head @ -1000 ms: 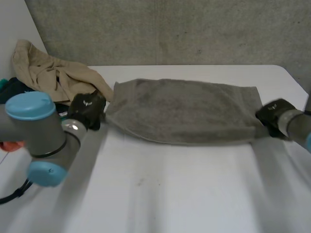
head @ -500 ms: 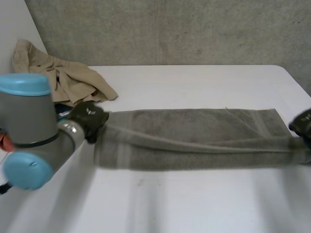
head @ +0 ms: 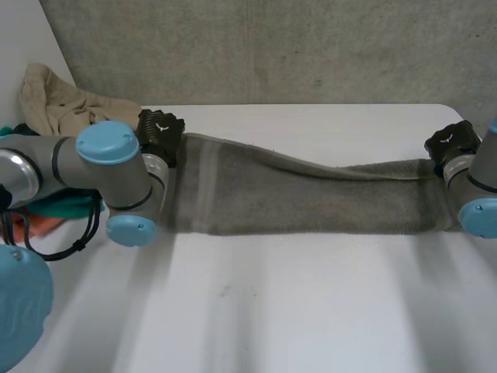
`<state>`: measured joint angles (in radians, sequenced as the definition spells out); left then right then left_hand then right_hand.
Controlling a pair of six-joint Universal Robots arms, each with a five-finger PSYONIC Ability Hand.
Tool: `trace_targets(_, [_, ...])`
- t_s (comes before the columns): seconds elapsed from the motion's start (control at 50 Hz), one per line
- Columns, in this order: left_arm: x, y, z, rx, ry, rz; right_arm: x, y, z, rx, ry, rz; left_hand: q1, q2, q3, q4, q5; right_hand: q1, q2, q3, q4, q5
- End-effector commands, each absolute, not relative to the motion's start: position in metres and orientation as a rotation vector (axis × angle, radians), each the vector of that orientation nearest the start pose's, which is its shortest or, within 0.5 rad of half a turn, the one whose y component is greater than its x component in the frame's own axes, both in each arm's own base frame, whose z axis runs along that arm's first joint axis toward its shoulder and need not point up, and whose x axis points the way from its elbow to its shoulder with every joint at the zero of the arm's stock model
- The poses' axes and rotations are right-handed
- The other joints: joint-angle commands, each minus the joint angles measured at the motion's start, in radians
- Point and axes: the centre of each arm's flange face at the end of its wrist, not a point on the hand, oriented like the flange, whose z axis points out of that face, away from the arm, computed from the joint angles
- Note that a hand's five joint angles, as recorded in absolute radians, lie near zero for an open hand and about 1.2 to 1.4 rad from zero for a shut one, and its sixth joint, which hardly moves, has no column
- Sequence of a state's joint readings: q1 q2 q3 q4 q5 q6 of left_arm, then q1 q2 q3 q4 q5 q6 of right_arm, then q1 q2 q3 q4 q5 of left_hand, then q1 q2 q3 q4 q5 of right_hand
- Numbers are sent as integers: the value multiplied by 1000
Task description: Fold the laundry.
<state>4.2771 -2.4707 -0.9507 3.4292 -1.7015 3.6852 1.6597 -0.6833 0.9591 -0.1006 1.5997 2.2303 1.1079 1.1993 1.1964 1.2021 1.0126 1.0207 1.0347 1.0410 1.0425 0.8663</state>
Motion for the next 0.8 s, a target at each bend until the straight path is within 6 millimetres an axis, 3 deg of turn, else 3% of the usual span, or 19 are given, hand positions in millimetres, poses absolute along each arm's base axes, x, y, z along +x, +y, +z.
trace_targets(0.02, [-320, -396, 162, 861, 1879, -2155, 173, -468, 148, 925, -1781, 1624, -542, -634, -631, -637, -622, -846, -860, -866, -868, -866])
trace_targets(0.04, [-321, -395, 162, 862, 1878, -2157, 173, -469, 149, 917, -1773, 1633, -933, -1025, -1022, -1028, -1013, -846, -860, -866, -868, -866])
trace_targets(0.06, [-325, -392, 162, 873, 1879, -2164, 173, -469, 153, 900, -1765, 1653, -768, -859, -856, -862, -847, -846, -860, -866, -868, -866])
trace_targets(0.1, [-331, -385, 162, 888, 1886, -2170, 175, -467, 156, 881, -1778, 1676, -933, -1025, -1022, -1028, -1013, -846, -860, -866, -868, -866])
trace_targets(0.22, [-331, -369, 166, 909, 1911, -2157, 168, -447, 207, 735, -1844, 1842, -933, -1025, -1022, -1028, -1013, -846, -860, -866, -868, -866])
trace_targets(0.32, [-320, -347, 176, 927, 1944, -2124, 154, -422, 228, 771, -1901, 1869, -933, -1025, -1022, -1028, -1013, -846, -860, -866, -868, -866])
trace_targets(0.38, [-315, -336, 178, 940, 1962, -2106, 131, -408, 221, 807, -2017, 1798, -933, -1025, -1022, -1028, -1013, -846, -860, -866, -868, -866])
trace_targets(0.52, [-303, -312, 181, 923, 2047, -2090, 109, -383, 184, 867, -2281, 1633, -933, -1025, -1022, -1028, -1013, -733, -747, -754, -755, -753])
trace_targets(0.72, [-301, -302, 190, 838, 2136, -2155, 96, -391, 138, 866, -2310, 1601, -933, -1025, -1022, -1028, -1013, -631, -645, -651, -652, -651])
trace_targets(0.8, [-303, -300, 190, 846, 2136, -2161, 93, -397, 125, 874, -2304, 1593, -933, -1025, -1022, -1028, -1013, -478, -492, -499, -500, -498])
